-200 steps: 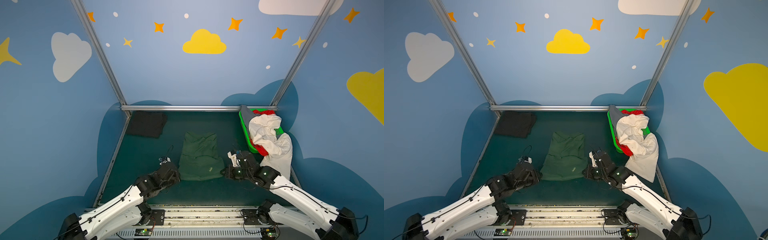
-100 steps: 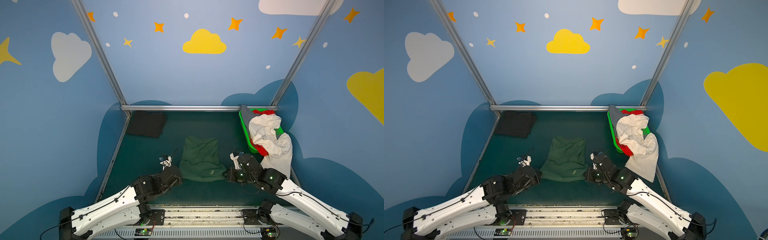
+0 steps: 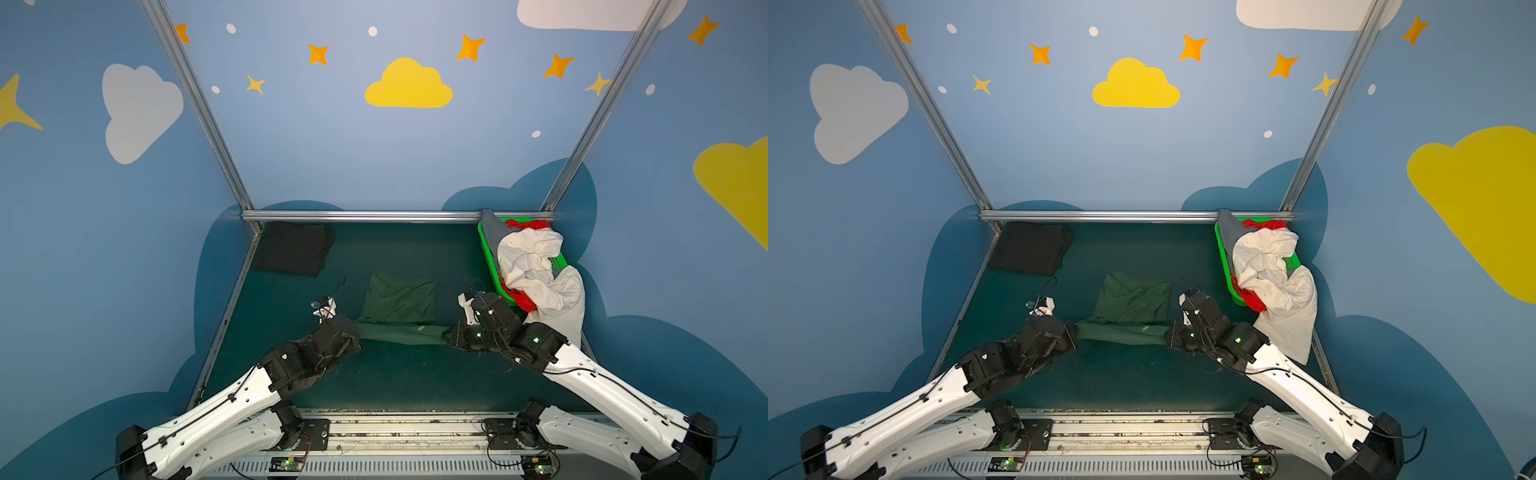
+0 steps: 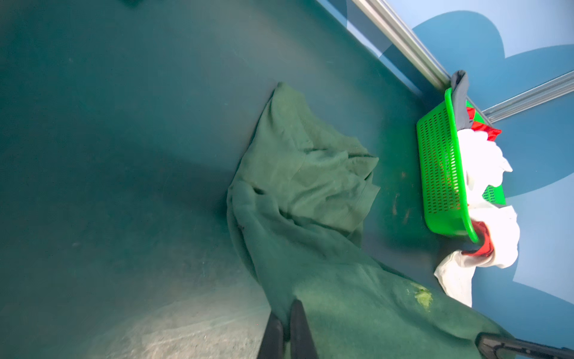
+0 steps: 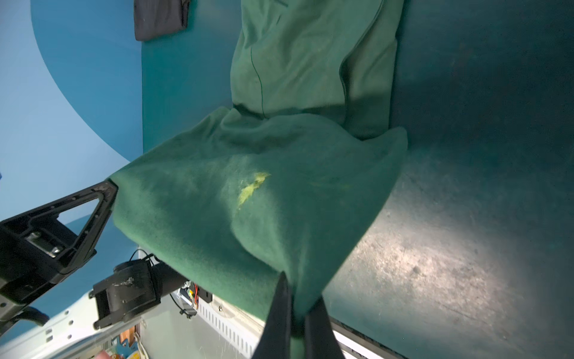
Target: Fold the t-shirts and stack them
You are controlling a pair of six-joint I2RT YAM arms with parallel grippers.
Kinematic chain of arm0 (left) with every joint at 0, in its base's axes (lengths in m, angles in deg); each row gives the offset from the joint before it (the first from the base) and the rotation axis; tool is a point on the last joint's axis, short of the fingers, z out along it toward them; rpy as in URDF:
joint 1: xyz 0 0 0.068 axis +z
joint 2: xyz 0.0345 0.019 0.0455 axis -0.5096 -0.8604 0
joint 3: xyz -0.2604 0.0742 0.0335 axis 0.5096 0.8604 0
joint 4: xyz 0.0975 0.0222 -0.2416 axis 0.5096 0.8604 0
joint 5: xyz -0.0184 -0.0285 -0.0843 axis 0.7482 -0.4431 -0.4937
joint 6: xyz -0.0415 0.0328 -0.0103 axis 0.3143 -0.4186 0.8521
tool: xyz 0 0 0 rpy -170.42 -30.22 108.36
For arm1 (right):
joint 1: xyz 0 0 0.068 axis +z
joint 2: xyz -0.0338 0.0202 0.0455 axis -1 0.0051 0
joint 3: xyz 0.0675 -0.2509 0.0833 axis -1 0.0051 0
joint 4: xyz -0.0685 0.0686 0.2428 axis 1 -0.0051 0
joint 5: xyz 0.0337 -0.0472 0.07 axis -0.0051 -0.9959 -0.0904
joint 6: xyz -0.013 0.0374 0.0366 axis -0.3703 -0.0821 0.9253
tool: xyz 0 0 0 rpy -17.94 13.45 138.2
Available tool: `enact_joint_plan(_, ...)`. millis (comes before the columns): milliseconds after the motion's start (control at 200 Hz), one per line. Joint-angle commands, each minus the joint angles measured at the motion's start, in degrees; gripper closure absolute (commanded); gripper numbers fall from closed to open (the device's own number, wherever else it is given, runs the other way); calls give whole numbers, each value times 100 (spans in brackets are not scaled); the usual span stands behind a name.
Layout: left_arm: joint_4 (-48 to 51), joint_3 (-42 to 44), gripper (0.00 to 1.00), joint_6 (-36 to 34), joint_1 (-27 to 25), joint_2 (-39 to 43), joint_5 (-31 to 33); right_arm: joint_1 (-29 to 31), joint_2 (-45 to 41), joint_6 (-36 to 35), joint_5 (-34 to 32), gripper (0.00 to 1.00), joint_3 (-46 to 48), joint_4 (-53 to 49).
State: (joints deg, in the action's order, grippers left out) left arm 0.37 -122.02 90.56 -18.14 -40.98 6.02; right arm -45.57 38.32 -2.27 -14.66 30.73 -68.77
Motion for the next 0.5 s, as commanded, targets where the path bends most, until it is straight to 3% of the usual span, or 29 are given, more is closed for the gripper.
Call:
enact_joint_plan(0, -218, -158, 96, -354, 283, -167, -327, -169, 254, -165, 221, 100, -248, 133)
enact_joint_plan(496, -611, -598, 96, -742, 1200, -1190, -943, -1066, 1582, -520, 1083, 100, -912, 437)
